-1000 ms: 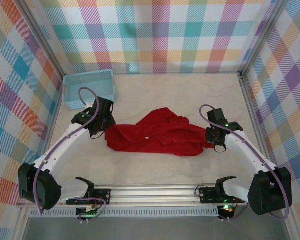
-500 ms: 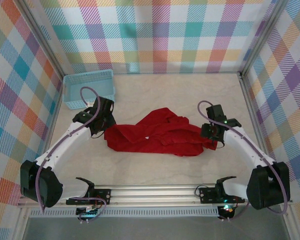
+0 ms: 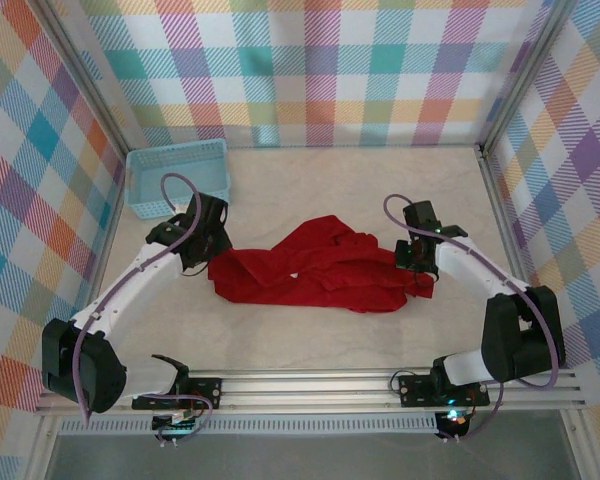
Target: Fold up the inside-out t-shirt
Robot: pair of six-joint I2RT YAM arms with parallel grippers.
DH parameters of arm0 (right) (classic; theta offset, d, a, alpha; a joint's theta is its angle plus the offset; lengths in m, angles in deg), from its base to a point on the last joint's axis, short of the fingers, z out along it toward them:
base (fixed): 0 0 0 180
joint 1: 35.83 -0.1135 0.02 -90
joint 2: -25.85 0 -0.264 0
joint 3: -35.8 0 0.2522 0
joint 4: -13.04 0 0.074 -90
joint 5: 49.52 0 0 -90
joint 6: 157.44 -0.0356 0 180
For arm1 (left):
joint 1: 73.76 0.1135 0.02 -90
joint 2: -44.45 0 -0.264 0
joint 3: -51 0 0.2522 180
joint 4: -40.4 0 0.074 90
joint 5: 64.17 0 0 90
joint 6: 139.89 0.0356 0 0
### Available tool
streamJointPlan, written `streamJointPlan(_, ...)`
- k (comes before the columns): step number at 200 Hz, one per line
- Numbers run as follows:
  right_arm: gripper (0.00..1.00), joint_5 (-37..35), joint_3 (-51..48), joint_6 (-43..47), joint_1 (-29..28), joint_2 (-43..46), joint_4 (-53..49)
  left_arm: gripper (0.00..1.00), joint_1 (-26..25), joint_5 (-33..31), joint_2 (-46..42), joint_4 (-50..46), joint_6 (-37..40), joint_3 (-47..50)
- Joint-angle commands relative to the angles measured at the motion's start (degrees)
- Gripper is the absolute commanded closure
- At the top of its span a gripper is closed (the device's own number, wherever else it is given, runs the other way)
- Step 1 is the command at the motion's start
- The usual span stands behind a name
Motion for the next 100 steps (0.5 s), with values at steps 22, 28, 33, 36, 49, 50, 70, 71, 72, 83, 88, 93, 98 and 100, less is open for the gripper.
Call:
streamJointPlan(22,1.00,-3.32,5.50,0.27,-0.13,8.92,-7.60,1.00,0.91,0.85,-1.47,-3.08,1.47,-6.01)
streamJointPlan(28,1.00,-3.74,6.83,0.23,-0.13,10.66,-9.10,1.00,0.98,0.79,-2.14,-3.69,1.49,-7.26)
streamJointPlan(33,1.00,-4.16,7.87,0.12,-0.04,12.06,-10.34,1.00,1.22,1.11,-2.75,-4.18,1.60,-8.47)
streamJointPlan(36,1.00,-4.42,8.66,0.03,-0.02,12.98,-10.97,1.00,1.40,1.45,-3.27,-4.36,1.58,-9.21)
streamJointPlan(49,1.00,-5.59,12.24,-0.17,-0.04,16.94,-14.13,1.00,2.58,2.67,-5.55,-5.47,1.45,-11.99)
streamJointPlan(50,1.00,-5.66,12.58,-0.17,-0.03,17.28,-14.28,1.00,2.63,2.77,-5.73,-5.55,1.42,-12.36)
streamJointPlan(70,1.00,-7.96,19.72,-0.11,0.15,23.04,-18.63,1.00,4.21,3.04,-9.72,-7.64,1.22,-17.97)
streamJointPlan(71,1.00,-8.12,20.60,-0.02,0.18,23.66,-19.17,1.00,4.27,3.05,-10.01,-7.73,1.18,-18.29)
streamJointPlan(72,1.00,-8.12,20.60,-0.02,0.18,23.66,-19.17,1.00,4.35,3.01,-10.20,-7.91,1.16,-18.63)
streamJointPlan(83,1.00,-9.09,25.43,0.67,0.22,26.10,-21.24,1.00,4.77,2.62,-12.40,-9.23,1.16,-22.32)
streamJointPlan(88,1.00,-9.24,27.64,1.04,0.26,27.02,-21.79,1.00,4.80,2.45,-13.43,-9.55,1.22,-23.99)
streamJointPlan(93,1.00,-9.25,30.05,1.49,0.25,27.94,-22.34,1.00,4.78,2.37,-14.40,-9.78,1.36,-25.49)
streamJointPlan(98,1.00,-9.12,32.24,1.86,0.25,28.75,-22.77,1.00,4.78,2.47,-15.31,-9.97,1.46,-26.96)
streamJointPlan(100,1.00,-9.02,33.13,2.03,0.25,29.00,-22.91,1.00,4.78,2.58,-15.68,-10.01,1.50,-27.55)
